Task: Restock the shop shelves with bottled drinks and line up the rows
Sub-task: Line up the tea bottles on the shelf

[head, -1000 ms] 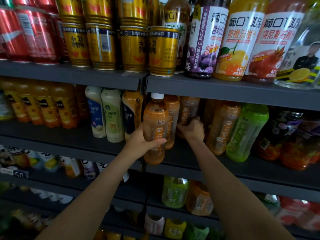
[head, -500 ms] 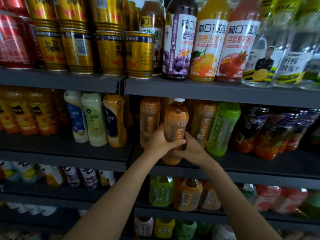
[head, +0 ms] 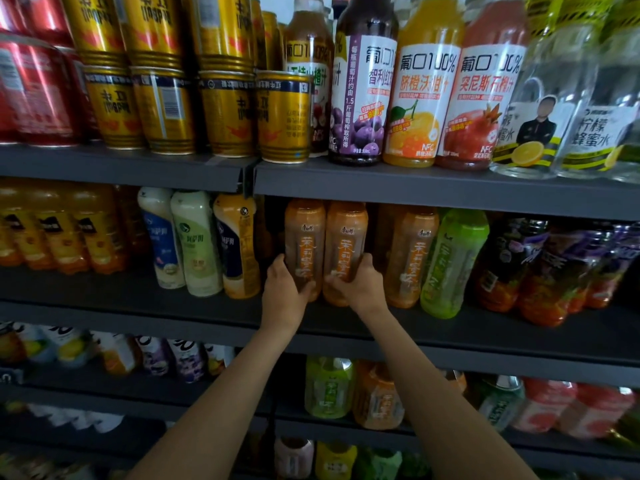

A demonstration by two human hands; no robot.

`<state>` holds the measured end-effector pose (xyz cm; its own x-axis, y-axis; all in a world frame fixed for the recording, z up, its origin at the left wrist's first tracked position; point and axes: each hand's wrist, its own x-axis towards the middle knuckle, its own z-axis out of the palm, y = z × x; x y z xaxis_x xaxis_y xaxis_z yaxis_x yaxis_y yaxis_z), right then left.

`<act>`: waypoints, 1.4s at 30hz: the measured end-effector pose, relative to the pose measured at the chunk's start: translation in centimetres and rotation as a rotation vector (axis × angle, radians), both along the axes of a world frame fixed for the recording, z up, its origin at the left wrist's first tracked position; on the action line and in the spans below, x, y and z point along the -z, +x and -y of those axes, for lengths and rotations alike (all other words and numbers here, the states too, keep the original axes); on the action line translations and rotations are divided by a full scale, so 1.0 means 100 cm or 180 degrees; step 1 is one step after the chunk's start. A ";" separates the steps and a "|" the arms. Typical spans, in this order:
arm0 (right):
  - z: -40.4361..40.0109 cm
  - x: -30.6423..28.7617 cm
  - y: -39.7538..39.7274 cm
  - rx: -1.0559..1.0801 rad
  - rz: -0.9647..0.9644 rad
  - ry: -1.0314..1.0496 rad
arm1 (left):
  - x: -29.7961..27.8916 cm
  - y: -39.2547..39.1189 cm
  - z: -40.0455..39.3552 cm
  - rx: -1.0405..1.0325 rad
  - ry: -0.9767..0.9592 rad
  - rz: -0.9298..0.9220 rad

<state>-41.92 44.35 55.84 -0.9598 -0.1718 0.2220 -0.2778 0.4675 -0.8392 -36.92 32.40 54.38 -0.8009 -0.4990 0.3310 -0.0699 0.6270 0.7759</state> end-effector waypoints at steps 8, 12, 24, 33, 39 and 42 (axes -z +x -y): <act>0.001 0.003 -0.002 -0.0048 -0.0052 0.0009 | 0.003 -0.009 0.010 0.0182 0.0055 0.0182; -0.018 -0.001 0.025 0.0923 -0.1631 0.0026 | 0.005 -0.009 0.022 0.0386 -0.0003 0.0273; -0.036 0.009 -0.019 0.1834 -0.0485 0.0005 | 0.007 0.016 -0.007 -0.0101 -0.0523 -0.0812; -0.029 0.028 0.037 0.1281 -0.1312 0.0237 | -0.010 0.018 -0.034 0.0941 -0.0388 -0.0760; -0.036 0.001 0.034 -0.1018 -0.0672 0.0204 | -0.020 0.017 -0.024 0.0943 0.0344 -0.0722; -0.056 -0.009 0.004 -0.0097 -0.0260 -0.0568 | -0.028 0.021 -0.003 0.1175 0.0493 -0.0547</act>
<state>-41.49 49.92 56.69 -0.9323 -0.1517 0.3284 -0.3601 0.3038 -0.8821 -34.85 32.73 57.20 -0.8748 -0.2438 0.4188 0.2754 0.4610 0.8436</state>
